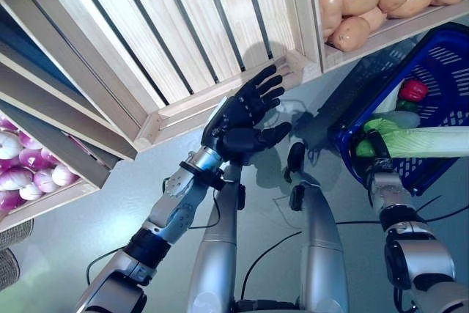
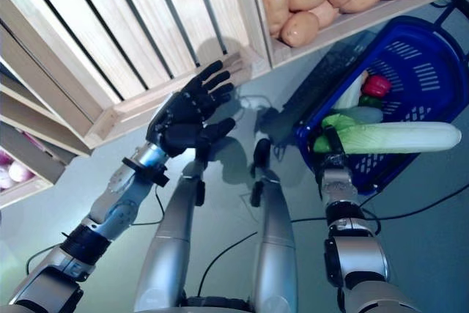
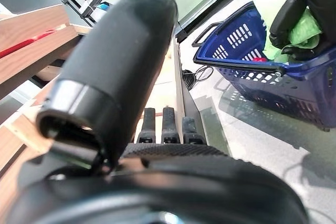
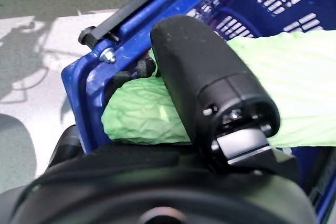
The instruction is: Put vegetables into the basket
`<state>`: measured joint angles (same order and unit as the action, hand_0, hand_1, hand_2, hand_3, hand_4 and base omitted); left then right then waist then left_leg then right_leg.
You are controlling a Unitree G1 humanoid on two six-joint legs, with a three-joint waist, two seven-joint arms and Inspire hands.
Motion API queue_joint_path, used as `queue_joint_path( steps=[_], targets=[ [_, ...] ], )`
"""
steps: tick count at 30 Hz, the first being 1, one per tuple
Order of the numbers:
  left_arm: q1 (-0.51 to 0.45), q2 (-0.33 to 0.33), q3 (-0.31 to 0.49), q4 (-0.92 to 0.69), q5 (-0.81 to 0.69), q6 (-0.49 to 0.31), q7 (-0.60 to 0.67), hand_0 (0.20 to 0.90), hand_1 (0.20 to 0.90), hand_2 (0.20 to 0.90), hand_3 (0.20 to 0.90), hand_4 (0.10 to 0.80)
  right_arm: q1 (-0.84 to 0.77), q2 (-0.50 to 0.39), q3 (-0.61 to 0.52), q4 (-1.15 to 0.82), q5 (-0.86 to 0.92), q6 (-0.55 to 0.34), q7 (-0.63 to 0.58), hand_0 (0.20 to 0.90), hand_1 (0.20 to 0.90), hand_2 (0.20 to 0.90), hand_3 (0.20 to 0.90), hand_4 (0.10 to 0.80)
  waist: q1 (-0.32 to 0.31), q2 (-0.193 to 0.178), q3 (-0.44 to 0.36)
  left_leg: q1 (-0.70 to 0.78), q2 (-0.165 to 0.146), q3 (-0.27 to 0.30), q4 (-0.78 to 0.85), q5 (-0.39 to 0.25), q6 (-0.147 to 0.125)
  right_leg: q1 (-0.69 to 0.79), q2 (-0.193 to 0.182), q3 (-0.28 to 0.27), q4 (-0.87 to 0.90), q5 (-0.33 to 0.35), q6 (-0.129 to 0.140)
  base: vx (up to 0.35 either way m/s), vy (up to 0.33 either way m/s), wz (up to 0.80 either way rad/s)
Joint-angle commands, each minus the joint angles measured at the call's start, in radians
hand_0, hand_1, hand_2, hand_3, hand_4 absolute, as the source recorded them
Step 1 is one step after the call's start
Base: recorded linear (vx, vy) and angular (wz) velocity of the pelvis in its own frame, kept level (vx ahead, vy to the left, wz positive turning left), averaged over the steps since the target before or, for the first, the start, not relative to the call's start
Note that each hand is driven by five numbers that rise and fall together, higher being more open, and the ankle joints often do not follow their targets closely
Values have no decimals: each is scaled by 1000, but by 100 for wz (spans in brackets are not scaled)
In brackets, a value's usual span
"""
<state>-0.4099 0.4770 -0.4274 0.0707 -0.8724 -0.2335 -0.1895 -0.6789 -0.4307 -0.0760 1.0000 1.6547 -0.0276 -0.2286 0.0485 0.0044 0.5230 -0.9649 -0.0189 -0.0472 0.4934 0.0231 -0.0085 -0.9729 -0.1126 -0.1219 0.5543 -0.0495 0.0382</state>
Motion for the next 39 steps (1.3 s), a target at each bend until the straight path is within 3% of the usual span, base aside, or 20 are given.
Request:
queue_joint_path(
  steps=[1, 14, 15, 16, 17, 29, 39],
  targets=[
    [-28, -25, -9, -127, -20, -69, -33, 900, 900, 900, 900, 800, 33, -116, -33, -26, -35, 7, -33, 300, 300, 300, 300, 400, 13, 58, -3, -22, -38, 15, 41, -55, 23, 12, 17, 11, -7, 77, 13, 34, -35, 1],
    [-16, -3, -11, -126, -24, -75, -18, 900, 900, 900, 900, 800, -8, -148, -26, -15, -38, 54, -60, 300, 300, 300, 300, 400, 15, 74, -3, -63, -40, 28, 76, -69, 27, -35, 11, 15, 23, 77, 12, 4, 14, -2],
    [-16, -2, -10, -126, -24, -74, -18, 900, 900, 900, 900, 800, -9, -150, -26, -13, -38, 57, -58, 389, 389, 389, 389, 460, 16, 74, -3, -63, -40, 28, 76, -69, 27, -35, 11, 15, 23, 77, 12, 3, 9, -7],
    [-16, 1, -10, -127, -24, -74, -17, 900, 900, 900, 900, 800, -10, -155, -25, -6, -43, 67, -46, 780, 780, 780, 780, 720, 16, 75, -3, -63, -39, 28, 77, -69, 27, -35, 11, 15, 22, 78, 13, 0, 0, -6],
    [-15, 5, -11, -128, -27, -73, -16, 900, 900, 900, 900, 800, -11, -159, -25, -6, -42, 72, -52, 900, 900, 900, 900, 800, 16, 74, -3, -65, -40, 29, 80, -70, 27, -37, 10, 14, 23, 79, 13, -1, -1, -6],
    [-9, 25, -11, -144, -36, -74, -16, 900, 900, 900, 900, 800, -18, -191, -27, 30, -75, 147, -156, 900, 900, 900, 900, 800, 20, 70, -3, -42, -39, 30, 74, -77, 34, -14, 17, 8, 10, 78, 9, 0, -2, -1],
    [2, 52, -12, -165, -53, -79, -27, 900, 900, 900, 900, 800, -10, -191, -27, 32, -170, 119, -179, 900, 900, 900, 900, 800, 19, 46, -3, 44, -36, 29, 12, -65, 37, 75, 29, -5, -79, 105, 16, 6, 2, -2]
  ],
)
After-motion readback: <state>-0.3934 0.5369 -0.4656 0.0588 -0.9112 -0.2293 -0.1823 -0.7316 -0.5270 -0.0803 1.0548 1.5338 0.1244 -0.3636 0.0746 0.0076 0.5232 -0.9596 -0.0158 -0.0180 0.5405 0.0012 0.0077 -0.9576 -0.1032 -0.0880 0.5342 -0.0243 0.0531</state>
